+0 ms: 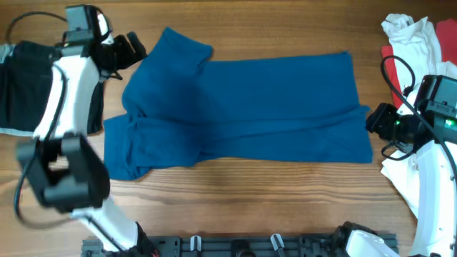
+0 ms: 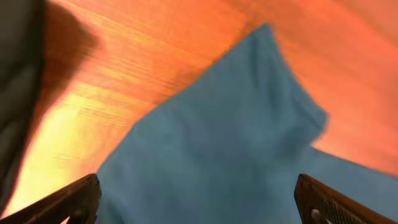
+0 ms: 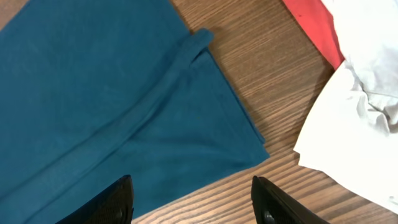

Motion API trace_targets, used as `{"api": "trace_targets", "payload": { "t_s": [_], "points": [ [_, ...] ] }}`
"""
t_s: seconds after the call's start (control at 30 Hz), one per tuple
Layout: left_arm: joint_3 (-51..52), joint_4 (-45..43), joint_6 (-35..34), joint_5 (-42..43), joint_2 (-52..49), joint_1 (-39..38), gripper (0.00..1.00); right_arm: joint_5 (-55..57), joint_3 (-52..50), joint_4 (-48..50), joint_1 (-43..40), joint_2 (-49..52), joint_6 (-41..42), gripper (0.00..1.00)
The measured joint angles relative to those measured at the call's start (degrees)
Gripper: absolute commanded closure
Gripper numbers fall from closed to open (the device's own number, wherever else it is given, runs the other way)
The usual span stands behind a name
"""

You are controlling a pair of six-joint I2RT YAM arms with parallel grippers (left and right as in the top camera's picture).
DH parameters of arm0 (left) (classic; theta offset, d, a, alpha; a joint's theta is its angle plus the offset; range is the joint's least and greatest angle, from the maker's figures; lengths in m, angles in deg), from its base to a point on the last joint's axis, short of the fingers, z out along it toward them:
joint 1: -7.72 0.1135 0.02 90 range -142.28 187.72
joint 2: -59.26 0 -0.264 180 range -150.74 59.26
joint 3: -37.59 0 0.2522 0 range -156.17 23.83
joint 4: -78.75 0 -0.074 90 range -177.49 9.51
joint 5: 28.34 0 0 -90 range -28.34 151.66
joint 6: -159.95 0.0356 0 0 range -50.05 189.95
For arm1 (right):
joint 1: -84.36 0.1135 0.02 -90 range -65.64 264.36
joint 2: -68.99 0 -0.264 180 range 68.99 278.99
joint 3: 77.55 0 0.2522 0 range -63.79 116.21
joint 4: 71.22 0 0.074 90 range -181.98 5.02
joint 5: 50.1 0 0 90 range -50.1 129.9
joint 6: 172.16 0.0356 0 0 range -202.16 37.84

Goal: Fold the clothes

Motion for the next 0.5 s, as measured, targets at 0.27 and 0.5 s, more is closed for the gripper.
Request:
{"api": "trace_targets", "payload": {
  "t_s": [0.27, 0.5],
  "points": [
    [-1.1, -11.5, 5.6, 0.6, -14.1, -0.3, 0.02, 0.0, 0.0, -0.9, 0.0, 0.0, 0.0, 0.39],
    [-1.4, -14.2, 8.2, 0.3, -16.3, -1.4, 0.04, 0.0, 0.0, -1.8, 0.0, 0.0, 0.0, 0.39]
  ]
}}
